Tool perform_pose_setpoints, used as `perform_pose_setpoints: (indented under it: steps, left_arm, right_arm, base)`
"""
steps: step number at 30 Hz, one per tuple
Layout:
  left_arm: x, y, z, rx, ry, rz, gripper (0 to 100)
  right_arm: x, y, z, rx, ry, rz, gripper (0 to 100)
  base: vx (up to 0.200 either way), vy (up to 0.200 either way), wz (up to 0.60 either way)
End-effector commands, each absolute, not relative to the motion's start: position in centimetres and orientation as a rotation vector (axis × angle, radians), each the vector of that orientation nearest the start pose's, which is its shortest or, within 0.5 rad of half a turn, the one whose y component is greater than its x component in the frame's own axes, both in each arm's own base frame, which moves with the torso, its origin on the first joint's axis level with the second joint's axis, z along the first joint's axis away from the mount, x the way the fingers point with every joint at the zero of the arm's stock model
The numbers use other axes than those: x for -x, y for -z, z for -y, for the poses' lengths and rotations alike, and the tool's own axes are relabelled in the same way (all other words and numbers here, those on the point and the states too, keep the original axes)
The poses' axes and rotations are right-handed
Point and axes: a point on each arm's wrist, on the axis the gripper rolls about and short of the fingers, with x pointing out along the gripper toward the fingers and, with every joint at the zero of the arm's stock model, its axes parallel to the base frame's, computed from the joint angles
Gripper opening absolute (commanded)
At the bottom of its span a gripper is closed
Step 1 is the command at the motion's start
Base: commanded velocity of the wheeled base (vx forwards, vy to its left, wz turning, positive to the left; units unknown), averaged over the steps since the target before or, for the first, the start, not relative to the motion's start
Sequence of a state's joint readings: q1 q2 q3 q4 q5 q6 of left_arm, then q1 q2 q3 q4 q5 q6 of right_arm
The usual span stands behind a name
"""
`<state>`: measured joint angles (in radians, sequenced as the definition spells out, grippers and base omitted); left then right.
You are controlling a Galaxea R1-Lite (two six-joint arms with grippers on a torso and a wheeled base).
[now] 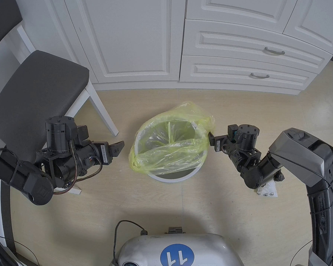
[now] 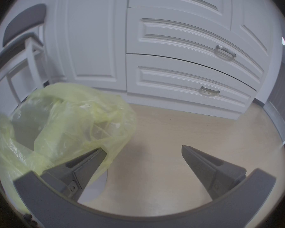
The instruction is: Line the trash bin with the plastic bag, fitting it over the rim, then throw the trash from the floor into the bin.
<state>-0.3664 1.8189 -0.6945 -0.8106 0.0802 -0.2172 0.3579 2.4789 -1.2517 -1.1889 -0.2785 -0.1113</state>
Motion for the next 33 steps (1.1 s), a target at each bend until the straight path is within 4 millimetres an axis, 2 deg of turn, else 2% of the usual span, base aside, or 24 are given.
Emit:
perform_pose_setpoints:
  steps: [1, 7, 11, 14, 17, 18, 19, 22, 29, 33]
  left_arm:
    - [-29.3, -13.8, 11.2, 0.149, 0.253, -0.322, 100]
    - [-29.3, -13.8, 11.3, 0.150, 0.258, -0.325, 100]
    - [-29.2, -13.8, 11.5, 0.149, 0.266, -0.327, 100]
    - [-29.2, -13.7, 11.5, 0.148, 0.267, -0.329, 100]
    - [-29.2, -13.6, 11.5, 0.147, 0.266, -0.333, 100]
    - [-29.2, -13.6, 11.5, 0.147, 0.266, -0.333, 100]
    - [-29.2, -13.5, 11.5, 0.147, 0.266, -0.334, 100]
    - [-29.0, -13.4, 11.9, 0.143, 0.278, -0.341, 100]
    - [-28.9, -13.0, 12.8, 0.138, 0.305, -0.355, 100]
    - [-28.7, -13.1, 13.0, 0.137, 0.312, -0.354, 100]
  right_arm:
    - [-47.3, -3.5, -14.7, -0.014, -0.038, -0.011, 100]
    - [-48.7, -4.7, -14.7, -0.127, -0.030, 0.042, 100]
    - [-48.9, -4.8, -13.5, -0.132, -0.019, 0.037, 100]
    - [-47.4, -6.0, -11.9, -0.103, -0.043, -0.008, 100]
    - [-44.6, -7.5, -9.9, -0.048, -0.096, -0.076, 100]
    - [-44.6, -7.5, -9.9, -0.048, -0.096, -0.076, 100]
    - [-42.6, -8.8, -8.7, -0.004, -0.148, -0.113, 100]
    - [-40.5, -10.4, -7.6, 0.012, -0.207, -0.130, 100]
    - [-39.0, -12.7, -7.8, 0.003, -0.227, -0.080, 100]
    - [-38.4, -12.4, -8.0, 0.006, -0.225, -0.097, 100]
  base:
    - [0.000, 0.000, 0.00]
    - [0.000, 0.000, 0.00]
    - [0.000, 0.000, 0.00]
    - [0.000, 0.000, 0.00]
    - [0.000, 0.000, 0.00]
    - [0.000, 0.000, 0.00]
    - [0.000, 0.000, 0.00]
    - [0.000, 0.000, 0.00]
    - [0.000, 0.000, 0.00]
    - [0.000, 0.000, 0.00]
